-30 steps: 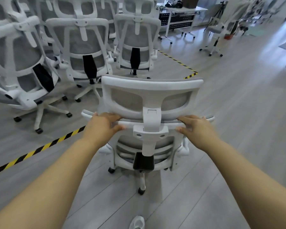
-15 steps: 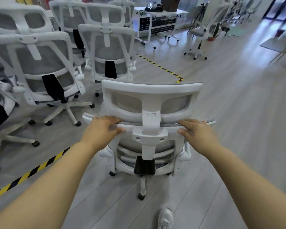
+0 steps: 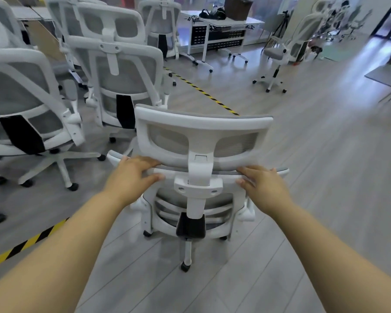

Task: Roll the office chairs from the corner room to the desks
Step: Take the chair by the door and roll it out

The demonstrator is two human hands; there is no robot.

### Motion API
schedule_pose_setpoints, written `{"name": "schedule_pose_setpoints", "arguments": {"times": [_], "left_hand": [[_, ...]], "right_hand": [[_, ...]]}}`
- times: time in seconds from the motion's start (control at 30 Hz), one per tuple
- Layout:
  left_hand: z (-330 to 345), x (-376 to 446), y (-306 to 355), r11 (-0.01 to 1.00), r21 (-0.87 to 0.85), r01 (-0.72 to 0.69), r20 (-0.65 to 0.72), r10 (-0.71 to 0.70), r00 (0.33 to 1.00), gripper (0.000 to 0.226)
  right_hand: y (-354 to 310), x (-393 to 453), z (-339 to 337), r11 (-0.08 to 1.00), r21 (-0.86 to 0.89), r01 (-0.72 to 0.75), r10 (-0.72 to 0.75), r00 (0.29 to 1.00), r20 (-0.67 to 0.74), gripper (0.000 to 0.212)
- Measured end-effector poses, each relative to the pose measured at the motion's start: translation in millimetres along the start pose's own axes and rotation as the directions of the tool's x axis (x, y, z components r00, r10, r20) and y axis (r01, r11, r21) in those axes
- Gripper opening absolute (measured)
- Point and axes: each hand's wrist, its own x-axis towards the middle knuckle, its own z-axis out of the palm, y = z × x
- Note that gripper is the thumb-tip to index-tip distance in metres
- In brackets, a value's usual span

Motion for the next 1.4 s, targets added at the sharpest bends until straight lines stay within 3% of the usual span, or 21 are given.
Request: {"name": "schedule_pose_setpoints", "arguments": {"times": [0.27,0.8,1.4], "left_hand": [[38.7,149.2,25.8,0.999,0.03,0.033,-0.006,-0.033,0.999,0.04],[102.7,463.5,61.0,0.997,0.055,-0.06,0.065,0.057,0.996,0.042],[150.2,762.2,72.1,0.992,0.096,0.081,-0.046,-0.077,0.996,0.041]], "right_hand": [[63.7,137.2,-25.3,1.0,0.019,-0.024,0.024,0.999,-0.031,0.035],[176.1,423.7,-77.6,0.995,0.057,-0.087,0.09,0.995,-0.036,0.034],[261.1,770.2,-118.4,0.992,0.093,0.089,-0.091,0.996,0.022,0.033]]}}
